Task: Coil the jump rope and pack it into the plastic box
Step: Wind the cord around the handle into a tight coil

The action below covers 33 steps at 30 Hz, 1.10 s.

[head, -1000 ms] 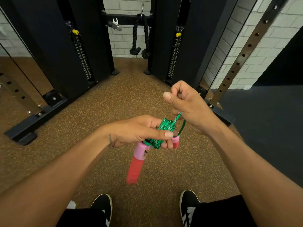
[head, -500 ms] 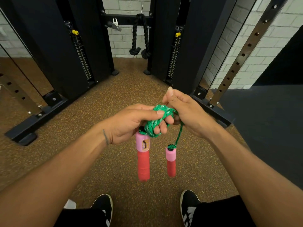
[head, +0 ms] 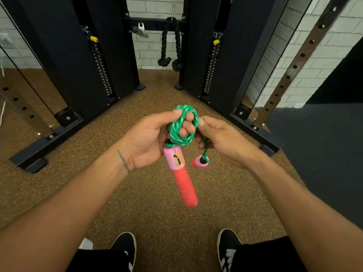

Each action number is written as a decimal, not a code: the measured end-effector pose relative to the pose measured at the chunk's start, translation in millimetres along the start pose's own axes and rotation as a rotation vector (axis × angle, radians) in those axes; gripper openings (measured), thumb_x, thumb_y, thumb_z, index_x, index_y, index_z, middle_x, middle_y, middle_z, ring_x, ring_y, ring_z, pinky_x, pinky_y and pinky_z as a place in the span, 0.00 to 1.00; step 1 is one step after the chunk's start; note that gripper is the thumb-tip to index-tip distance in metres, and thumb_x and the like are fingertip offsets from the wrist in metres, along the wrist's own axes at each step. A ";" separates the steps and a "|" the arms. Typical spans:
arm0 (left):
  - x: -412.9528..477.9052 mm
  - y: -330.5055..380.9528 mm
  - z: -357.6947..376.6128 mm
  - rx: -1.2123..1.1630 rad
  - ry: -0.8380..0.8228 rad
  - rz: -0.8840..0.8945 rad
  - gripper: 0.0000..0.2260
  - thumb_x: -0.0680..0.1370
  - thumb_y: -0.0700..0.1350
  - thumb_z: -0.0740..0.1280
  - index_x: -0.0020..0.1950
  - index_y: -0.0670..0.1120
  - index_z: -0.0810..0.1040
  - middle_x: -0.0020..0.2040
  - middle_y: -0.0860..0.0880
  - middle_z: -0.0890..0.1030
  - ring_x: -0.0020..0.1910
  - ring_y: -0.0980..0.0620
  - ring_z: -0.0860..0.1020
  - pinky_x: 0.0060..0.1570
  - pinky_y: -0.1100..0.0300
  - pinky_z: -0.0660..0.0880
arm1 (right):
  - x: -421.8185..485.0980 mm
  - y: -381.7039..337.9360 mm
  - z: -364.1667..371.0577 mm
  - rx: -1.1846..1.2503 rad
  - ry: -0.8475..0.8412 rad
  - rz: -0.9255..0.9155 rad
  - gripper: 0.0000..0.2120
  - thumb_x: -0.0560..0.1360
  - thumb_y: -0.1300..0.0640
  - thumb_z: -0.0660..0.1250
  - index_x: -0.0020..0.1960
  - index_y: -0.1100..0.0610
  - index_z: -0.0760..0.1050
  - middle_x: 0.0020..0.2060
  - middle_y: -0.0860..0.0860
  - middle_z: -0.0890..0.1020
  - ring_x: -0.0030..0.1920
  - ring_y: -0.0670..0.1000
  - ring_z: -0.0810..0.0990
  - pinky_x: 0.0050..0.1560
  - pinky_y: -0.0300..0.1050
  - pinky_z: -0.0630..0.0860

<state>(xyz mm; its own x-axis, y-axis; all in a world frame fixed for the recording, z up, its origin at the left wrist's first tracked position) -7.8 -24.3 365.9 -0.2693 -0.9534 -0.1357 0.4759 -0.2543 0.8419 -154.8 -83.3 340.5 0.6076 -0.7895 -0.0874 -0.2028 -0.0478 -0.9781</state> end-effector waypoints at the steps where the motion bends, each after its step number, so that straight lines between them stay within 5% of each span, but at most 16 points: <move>1: 0.7 2.3 -1.9 -0.036 0.013 0.023 0.10 0.77 0.46 0.62 0.48 0.42 0.81 0.37 0.48 0.83 0.31 0.58 0.79 0.44 0.63 0.79 | -1.1 1.8 1.9 -0.021 -0.019 0.026 0.13 0.84 0.50 0.57 0.44 0.53 0.75 0.37 0.51 0.77 0.37 0.48 0.75 0.40 0.43 0.72; 8: 3.8 15.5 -17.8 -0.126 0.293 0.192 0.10 0.81 0.47 0.61 0.52 0.46 0.81 0.42 0.51 0.86 0.35 0.61 0.79 0.44 0.62 0.78 | -6.5 3.6 21.1 -0.217 -0.114 0.091 0.11 0.84 0.52 0.58 0.54 0.51 0.79 0.36 0.47 0.78 0.35 0.42 0.76 0.38 0.37 0.74; 12: 6.0 13.0 -25.6 -0.072 0.416 0.216 0.10 0.81 0.46 0.62 0.55 0.44 0.80 0.47 0.47 0.87 0.37 0.59 0.81 0.40 0.63 0.78 | -8.3 -4.8 28.8 -0.651 -0.131 -0.103 0.13 0.84 0.50 0.59 0.46 0.56 0.74 0.35 0.47 0.77 0.35 0.45 0.74 0.39 0.45 0.72; 16: 7.0 7.9 -28.4 0.114 0.461 0.210 0.10 0.82 0.45 0.62 0.54 0.42 0.82 0.49 0.45 0.87 0.38 0.58 0.82 0.41 0.64 0.78 | -10.2 -3.7 36.5 -0.975 -0.110 -0.279 0.11 0.83 0.49 0.57 0.43 0.52 0.68 0.38 0.49 0.75 0.40 0.50 0.75 0.44 0.49 0.72; 25: 7.9 -13.9 -15.6 0.798 0.295 0.003 0.11 0.80 0.54 0.65 0.57 0.50 0.77 0.58 0.53 0.83 0.59 0.53 0.80 0.55 0.55 0.78 | -11.3 -2.7 31.0 -1.077 -0.131 -0.283 0.13 0.81 0.45 0.61 0.47 0.53 0.76 0.41 0.45 0.76 0.42 0.45 0.76 0.45 0.43 0.71; 27: 8.9 -18.7 -16.8 0.966 0.245 -0.045 0.07 0.80 0.54 0.64 0.55 0.53 0.75 0.59 0.53 0.81 0.57 0.51 0.80 0.58 0.49 0.77 | -10.6 -5.7 24.6 -1.039 -0.108 -0.283 0.09 0.78 0.46 0.67 0.46 0.51 0.77 0.41 0.42 0.75 0.39 0.38 0.70 0.46 0.41 0.69; 30: 9.4 -16.5 -20.2 1.206 0.279 -0.036 0.07 0.81 0.51 0.62 0.50 0.49 0.71 0.44 0.49 0.75 0.41 0.51 0.73 0.41 0.52 0.71 | -9.7 -7.9 18.5 -0.942 -0.085 -0.266 0.06 0.74 0.53 0.71 0.42 0.48 0.74 0.39 0.43 0.75 0.37 0.37 0.71 0.44 0.46 0.73; 33: 7.3 -11.1 -18.9 1.391 0.246 -0.059 0.07 0.78 0.51 0.62 0.49 0.48 0.70 0.42 0.49 0.73 0.38 0.51 0.70 0.36 0.53 0.67 | -8.5 -8.5 14.4 -0.859 -0.071 -0.235 0.04 0.73 0.58 0.72 0.44 0.52 0.77 0.42 0.46 0.79 0.38 0.41 0.74 0.43 0.45 0.74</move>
<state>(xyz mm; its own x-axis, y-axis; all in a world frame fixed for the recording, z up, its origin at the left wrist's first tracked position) 0.7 -31.6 345.6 -0.0401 -0.9875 -0.1526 -0.7720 -0.0663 0.6321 -147.1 -67.4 346.9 0.7463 -0.6630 0.0583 -0.5549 -0.6682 -0.4955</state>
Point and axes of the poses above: each hand's wrist, its own x-axis towards the middle knuckle, its own z-axis out of the palm, y = z × x, the point moved 4 cm from there along x, towards the middle knuckle
